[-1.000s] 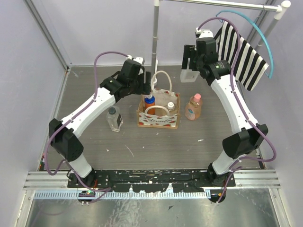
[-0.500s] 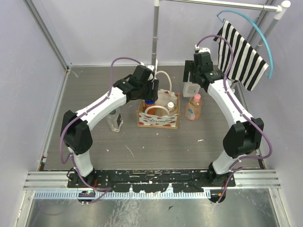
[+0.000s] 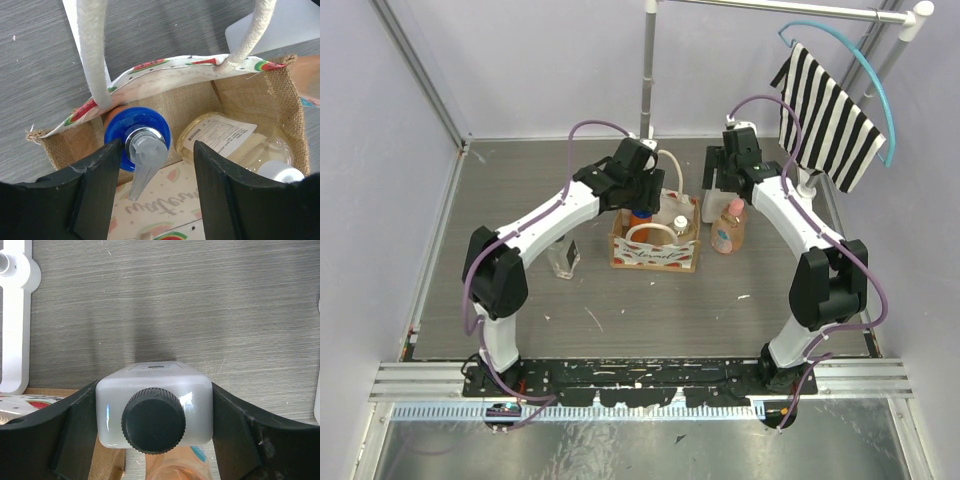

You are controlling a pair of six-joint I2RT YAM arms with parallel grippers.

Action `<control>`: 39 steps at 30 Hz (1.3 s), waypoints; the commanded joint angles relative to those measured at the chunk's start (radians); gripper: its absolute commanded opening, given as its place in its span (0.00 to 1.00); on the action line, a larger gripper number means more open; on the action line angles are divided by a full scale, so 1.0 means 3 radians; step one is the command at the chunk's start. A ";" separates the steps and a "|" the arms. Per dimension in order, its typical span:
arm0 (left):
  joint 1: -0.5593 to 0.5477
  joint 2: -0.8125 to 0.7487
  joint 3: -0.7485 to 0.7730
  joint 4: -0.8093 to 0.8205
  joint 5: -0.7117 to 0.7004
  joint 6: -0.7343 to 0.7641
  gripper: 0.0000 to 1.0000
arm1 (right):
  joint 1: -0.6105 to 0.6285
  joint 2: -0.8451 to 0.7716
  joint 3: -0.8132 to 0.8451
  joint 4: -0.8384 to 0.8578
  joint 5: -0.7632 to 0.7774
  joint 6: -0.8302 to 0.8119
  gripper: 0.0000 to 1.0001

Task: Take the personal care products out of the canvas bag

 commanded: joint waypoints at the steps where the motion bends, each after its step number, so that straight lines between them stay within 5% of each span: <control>1: -0.0106 0.0184 0.0156 -0.0349 -0.0211 0.0078 0.67 | -0.0014 -0.0100 0.0084 0.0561 -0.0006 0.0082 0.32; 7: -0.0241 0.0061 0.0096 -0.0466 -0.0834 0.0159 0.72 | -0.0014 -0.0095 -0.0009 0.0589 -0.0135 0.0097 0.32; 20: -0.0284 0.0247 0.0234 -0.0777 -0.1179 0.0088 0.71 | -0.0015 -0.0055 -0.0042 0.0597 -0.0181 0.0113 0.33; 39: -0.0286 0.0427 0.0238 -0.0368 -0.1088 0.0198 0.77 | -0.0015 -0.0039 -0.0071 0.0592 -0.0231 0.0128 0.36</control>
